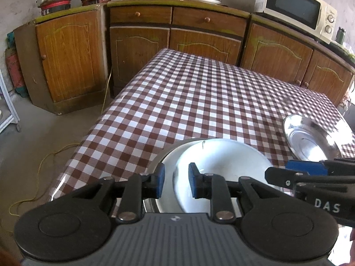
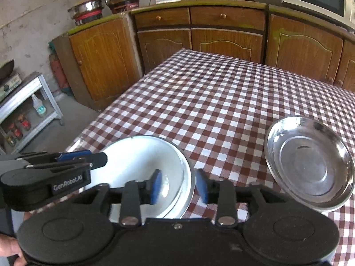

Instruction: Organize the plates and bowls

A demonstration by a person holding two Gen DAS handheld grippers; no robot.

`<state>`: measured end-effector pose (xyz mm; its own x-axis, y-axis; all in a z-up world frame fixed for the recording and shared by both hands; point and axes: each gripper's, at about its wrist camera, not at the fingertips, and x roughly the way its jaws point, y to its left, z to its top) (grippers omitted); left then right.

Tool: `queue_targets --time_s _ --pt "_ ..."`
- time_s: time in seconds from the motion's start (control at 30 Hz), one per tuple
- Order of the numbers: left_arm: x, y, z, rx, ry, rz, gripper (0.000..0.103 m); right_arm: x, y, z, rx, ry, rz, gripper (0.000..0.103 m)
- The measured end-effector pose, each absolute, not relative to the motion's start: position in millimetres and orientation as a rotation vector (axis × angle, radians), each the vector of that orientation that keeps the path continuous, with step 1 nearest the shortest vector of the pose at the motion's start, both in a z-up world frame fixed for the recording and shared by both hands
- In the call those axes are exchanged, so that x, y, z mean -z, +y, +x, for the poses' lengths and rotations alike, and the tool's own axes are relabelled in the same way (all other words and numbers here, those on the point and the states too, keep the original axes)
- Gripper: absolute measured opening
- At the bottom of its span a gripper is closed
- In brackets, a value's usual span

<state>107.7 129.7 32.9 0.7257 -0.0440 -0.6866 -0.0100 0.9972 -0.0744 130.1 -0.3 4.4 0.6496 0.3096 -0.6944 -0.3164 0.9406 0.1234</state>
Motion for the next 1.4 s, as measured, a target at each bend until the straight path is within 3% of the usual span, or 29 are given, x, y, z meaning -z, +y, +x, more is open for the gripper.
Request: queue_targets --time_s 0.07,0.13,0.3,0.5,0.93,1.4 --pt "-36 129 104 0.018 0.748 -0.074 0.036 -8 -4 125 -0.356 0.774 0.000 0.068" --pt "-38 129 102 0.014 0.743 -0.078 0.042 -10 -6 120 -0.355 0.758 -0.008 0.068" --pt "-40 132 95 -0.006 0.730 -0.082 0.071 -8 -13 116 -0.357 0.778 0.022 0.071" --pt "-36 138 94 -0.021 0.739 -0.082 0.083 -2 -21 118 -0.360 0.812 0.077 0.072" --pt "-14 148 108 -0.020 0.794 -0.092 0.095 19 -19 134 -0.351 0.876 0.109 0.075" --pt "5 148 127 0.029 0.833 -0.129 0.096 49 -15 164 -0.372 0.961 0.173 0.078"
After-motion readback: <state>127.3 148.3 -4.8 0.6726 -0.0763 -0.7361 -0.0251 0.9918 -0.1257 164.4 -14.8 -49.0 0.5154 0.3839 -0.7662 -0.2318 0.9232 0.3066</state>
